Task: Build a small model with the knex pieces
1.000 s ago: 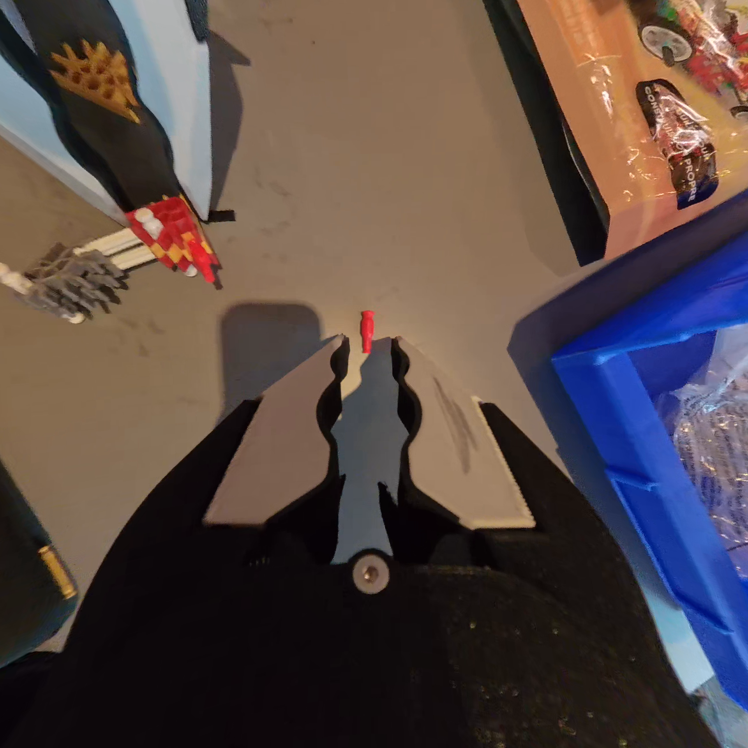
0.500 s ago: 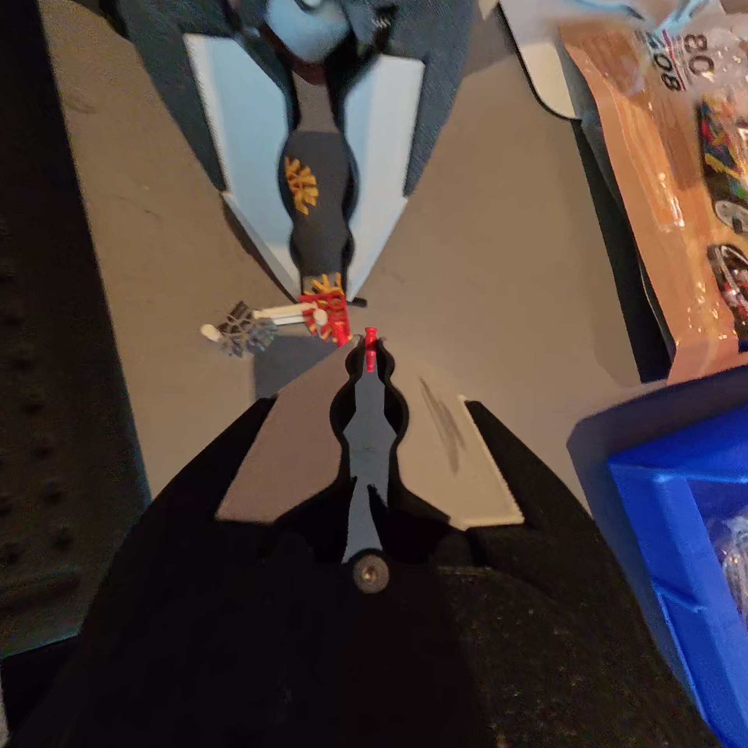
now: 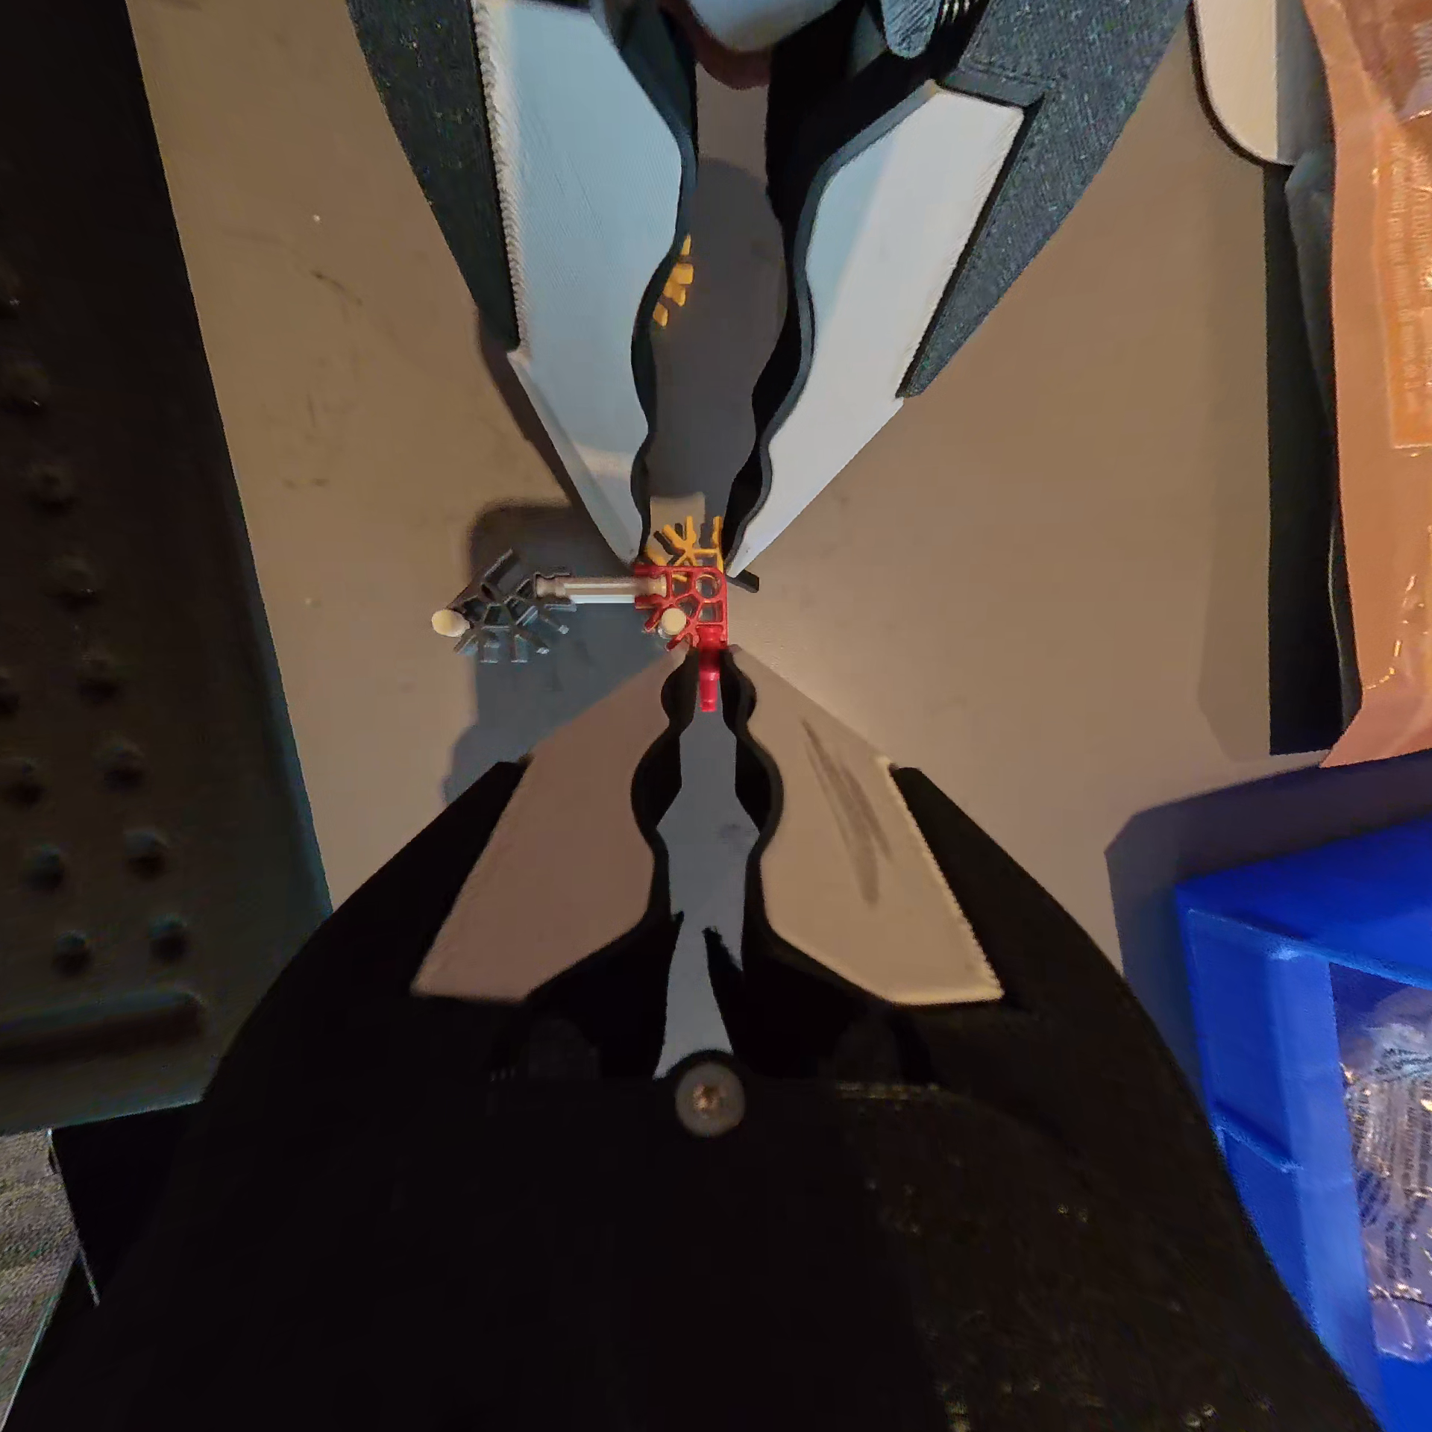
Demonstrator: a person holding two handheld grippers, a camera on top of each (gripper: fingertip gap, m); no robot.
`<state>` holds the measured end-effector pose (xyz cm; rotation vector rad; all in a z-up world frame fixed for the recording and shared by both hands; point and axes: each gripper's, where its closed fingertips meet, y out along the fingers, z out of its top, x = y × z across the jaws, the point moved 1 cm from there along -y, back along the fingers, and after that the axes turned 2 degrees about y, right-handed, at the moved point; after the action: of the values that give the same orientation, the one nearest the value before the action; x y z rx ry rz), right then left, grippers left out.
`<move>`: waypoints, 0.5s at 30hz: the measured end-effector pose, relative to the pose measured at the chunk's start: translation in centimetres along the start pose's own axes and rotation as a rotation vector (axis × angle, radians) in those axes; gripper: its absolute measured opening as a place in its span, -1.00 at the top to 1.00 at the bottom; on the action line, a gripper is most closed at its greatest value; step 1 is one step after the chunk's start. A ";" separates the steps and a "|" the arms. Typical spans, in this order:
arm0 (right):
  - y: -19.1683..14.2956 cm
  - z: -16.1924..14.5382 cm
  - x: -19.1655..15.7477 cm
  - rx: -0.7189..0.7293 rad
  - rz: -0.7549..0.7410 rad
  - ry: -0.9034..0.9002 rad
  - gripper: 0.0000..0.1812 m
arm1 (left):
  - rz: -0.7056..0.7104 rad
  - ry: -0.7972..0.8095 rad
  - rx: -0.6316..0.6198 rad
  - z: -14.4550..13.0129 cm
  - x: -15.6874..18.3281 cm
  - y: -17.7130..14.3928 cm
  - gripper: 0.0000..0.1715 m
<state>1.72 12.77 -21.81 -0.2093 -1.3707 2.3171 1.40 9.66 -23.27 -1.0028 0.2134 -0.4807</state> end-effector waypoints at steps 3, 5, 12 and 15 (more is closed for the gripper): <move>0.0 0.0 0.0 -0.022 0.005 -0.009 0.95 | 0.001 -0.001 0.007 0.0 0.0 0.0 0.78; 0.1 0.0 0.1 -0.031 0.013 -0.005 0.95 | 0.001 -0.004 0.015 0.1 -0.1 0.0 0.78; 0.2 -0.7 0.4 -0.048 0.062 0.035 0.95 | 0.005 -0.001 0.070 0.7 -0.2 0.0 0.77; 0.2 -0.7 0.4 -0.043 0.076 0.045 0.95 | 0.013 0.009 0.076 0.7 -0.1 0.1 0.77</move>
<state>1.56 13.42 -22.31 -0.3303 -1.4137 2.3310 1.59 10.28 -22.97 -0.9245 0.2080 -0.4783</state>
